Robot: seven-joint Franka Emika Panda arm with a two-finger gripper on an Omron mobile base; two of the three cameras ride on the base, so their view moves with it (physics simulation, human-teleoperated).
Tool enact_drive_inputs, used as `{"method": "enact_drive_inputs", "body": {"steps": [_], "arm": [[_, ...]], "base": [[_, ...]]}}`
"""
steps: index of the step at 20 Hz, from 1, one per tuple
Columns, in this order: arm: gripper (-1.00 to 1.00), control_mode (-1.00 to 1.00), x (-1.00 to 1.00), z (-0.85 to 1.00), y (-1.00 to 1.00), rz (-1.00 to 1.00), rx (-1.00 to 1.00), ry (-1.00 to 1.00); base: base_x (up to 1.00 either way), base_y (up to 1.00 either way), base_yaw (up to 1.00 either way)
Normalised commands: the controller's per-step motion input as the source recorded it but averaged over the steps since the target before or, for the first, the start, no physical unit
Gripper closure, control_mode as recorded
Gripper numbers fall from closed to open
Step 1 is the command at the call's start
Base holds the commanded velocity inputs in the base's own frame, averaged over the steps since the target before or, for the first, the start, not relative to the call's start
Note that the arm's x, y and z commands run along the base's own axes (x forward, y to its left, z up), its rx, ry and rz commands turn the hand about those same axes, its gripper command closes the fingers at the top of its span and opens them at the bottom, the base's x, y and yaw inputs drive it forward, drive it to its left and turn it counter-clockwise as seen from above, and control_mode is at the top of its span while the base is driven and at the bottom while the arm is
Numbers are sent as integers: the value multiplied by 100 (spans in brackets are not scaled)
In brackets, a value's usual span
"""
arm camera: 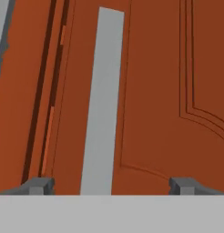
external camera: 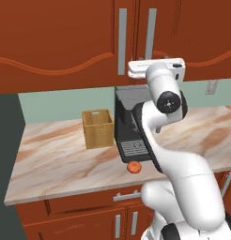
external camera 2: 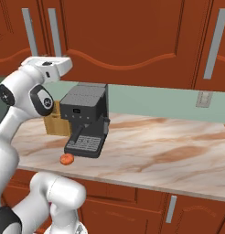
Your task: Pick the pan from the cabinet and place it on the stove. Then turn on the stove burner for the pan.
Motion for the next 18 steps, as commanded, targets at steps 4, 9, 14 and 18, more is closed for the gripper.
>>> {"method": "enact_drive_inputs", "body": {"steps": [4, 9, 14, 18], "arm": [[-100, -100, 38, 3, 0, 1, 3, -3], [-100, -100, 38, 0, 0, 2, 3, -3], [-100, -100, 29, 0, 8, 0, 0, -4], [-100, -100, 22, 0, 10, 0, 0, -2]], "base": [[0, 0, 0], [0, 0, 0], [0, 0, 0], [0, 0, 0]]}}
